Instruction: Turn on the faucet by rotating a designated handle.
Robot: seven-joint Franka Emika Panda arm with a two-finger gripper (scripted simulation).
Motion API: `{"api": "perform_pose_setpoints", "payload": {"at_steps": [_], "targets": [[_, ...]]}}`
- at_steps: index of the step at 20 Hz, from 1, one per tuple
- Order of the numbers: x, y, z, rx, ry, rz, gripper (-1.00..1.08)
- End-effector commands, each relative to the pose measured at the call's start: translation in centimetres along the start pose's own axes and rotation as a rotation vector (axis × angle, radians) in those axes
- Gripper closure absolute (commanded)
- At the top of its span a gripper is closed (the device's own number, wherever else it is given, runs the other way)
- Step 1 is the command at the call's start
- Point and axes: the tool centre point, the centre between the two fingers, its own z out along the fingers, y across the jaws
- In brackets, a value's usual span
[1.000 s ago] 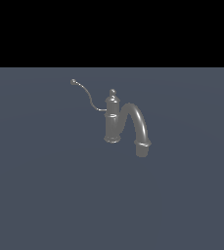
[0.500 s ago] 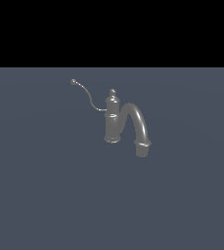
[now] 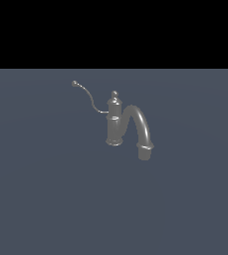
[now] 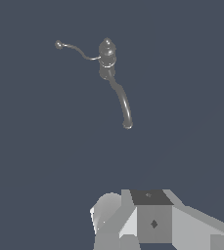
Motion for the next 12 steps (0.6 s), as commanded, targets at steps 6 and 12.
{"api": "perform_pose_setpoints", "payload": {"at_steps": [6, 12], "targets": [[2.7, -0.7, 0.6, 0.027, -0.005, 0.084, 1.08], [6.2, -1.8, 1.8, 0.057, -0.016, 0.199, 1.08]]}}
